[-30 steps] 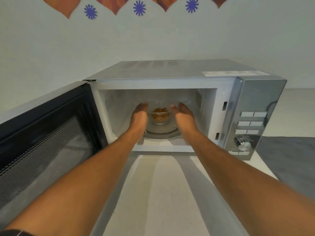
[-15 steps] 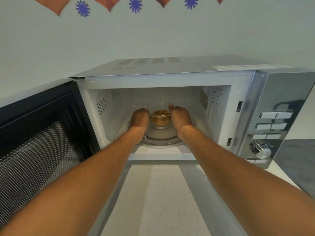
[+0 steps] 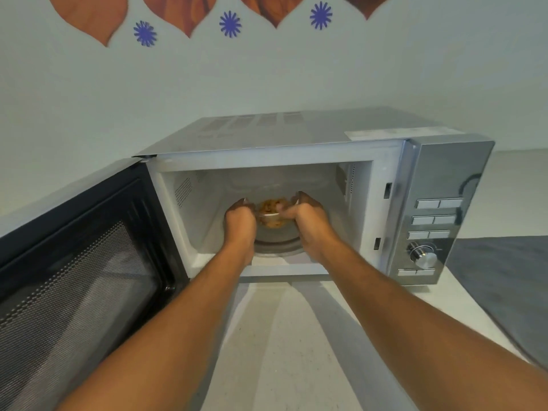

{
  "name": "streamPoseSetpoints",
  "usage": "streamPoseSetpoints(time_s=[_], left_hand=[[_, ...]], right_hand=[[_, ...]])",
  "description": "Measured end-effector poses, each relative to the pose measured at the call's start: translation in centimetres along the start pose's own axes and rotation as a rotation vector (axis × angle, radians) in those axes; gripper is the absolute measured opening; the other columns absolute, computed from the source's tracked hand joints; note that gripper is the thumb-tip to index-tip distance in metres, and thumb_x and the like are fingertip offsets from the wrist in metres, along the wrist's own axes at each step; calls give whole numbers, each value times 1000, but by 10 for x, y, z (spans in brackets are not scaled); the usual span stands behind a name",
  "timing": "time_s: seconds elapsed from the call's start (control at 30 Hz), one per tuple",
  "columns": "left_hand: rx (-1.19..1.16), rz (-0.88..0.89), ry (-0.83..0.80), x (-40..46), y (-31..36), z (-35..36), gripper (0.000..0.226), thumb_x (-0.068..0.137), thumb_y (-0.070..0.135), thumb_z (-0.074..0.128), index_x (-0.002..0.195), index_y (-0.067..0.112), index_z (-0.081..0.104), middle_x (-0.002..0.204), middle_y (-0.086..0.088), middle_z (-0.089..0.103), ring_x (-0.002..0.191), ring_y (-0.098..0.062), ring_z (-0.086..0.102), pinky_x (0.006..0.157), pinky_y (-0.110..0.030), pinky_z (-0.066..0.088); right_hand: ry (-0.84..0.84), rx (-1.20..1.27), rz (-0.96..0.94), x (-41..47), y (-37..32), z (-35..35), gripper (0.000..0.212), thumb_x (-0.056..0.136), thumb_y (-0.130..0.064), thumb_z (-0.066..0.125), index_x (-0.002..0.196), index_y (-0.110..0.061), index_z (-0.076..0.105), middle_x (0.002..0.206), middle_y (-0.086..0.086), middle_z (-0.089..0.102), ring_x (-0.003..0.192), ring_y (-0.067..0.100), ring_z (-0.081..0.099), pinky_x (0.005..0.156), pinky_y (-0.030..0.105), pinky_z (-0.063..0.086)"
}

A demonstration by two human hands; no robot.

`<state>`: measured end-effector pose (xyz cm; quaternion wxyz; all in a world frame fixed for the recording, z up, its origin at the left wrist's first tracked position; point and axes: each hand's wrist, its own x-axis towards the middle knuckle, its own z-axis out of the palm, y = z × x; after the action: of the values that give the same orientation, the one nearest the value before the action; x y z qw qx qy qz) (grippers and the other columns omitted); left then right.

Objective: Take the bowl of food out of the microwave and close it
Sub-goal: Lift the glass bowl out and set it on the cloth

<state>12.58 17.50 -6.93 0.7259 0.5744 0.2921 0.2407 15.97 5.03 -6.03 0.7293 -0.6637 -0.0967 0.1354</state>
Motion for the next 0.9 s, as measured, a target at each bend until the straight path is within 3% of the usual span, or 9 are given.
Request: streamPoseSetpoints(time_s=[0.1,0.23,0.3,0.37,0.47,0.57,0.7,0.83,0.9], left_hand=[[7,18,-8,-37,3,-4,27,96,18,44,106,17,69,105,-7,71,91,-22,63,71,-31,50],[-6,18,-46,-84,-2,-11,23,100,22,46,94,26,68,93,4,70,91,-17,66,78,-34,54],[-35,38,-78,-106,-10,-14,27,100,17,46,118,24,66,101,8,69,96,-14,66,86,-36,54],[-44,39,-122,-131,-18,-16,40,102,14,46,141,20,54,117,3,69,103,-14,66,87,-33,53],[-4,94,-261,-170,-30,-17,37,102,11,46,132,25,64,117,3,76,105,-13,72,85,-26,57],[44,123,-379,-208,-45,-14,31,102,17,48,116,38,67,104,19,78,97,0,73,71,-13,56],[85,109,-535,-248,-65,7,36,103,17,47,122,40,67,117,11,76,110,-7,70,84,-20,57],[131,117,-685,-276,-80,46,38,104,12,45,136,28,59,126,1,72,122,-19,65,104,-38,49],[159,117,-723,-283,-88,67,38,104,12,44,136,27,59,125,1,72,121,-17,65,106,-39,48]], right_hand=[[-22,-27,9,-28,4,-10,71,77,-1,81,140,-12,48,134,12,61,126,34,54,107,51,45],[-135,25,-32,-67,14,-32,68,79,0,79,137,-13,48,133,11,63,125,31,57,109,53,43],[-153,32,-45,-88,21,-47,75,79,2,79,144,-10,42,137,11,61,126,30,58,109,50,44],[-171,58,-90,-106,27,-65,67,78,5,78,137,-9,48,131,7,67,122,23,62,102,42,50],[-210,57,-126,-140,33,-93,53,80,6,75,111,-36,66,109,-19,75,108,2,68,84,22,55],[-193,25,-131,-171,38,-127,63,80,2,77,106,-54,66,113,-29,71,113,-1,65,85,21,55],[-110,10,-138,-204,50,-180,71,78,2,80,135,-31,55,130,-3,68,125,16,61,100,35,52],[-13,28,-136,-229,48,-232,69,71,1,82,124,-38,61,124,-8,72,120,11,64,88,25,55],[30,34,-114,-235,47,-255,73,70,3,82,130,-31,58,127,-4,70,123,15,62,94,33,55]])
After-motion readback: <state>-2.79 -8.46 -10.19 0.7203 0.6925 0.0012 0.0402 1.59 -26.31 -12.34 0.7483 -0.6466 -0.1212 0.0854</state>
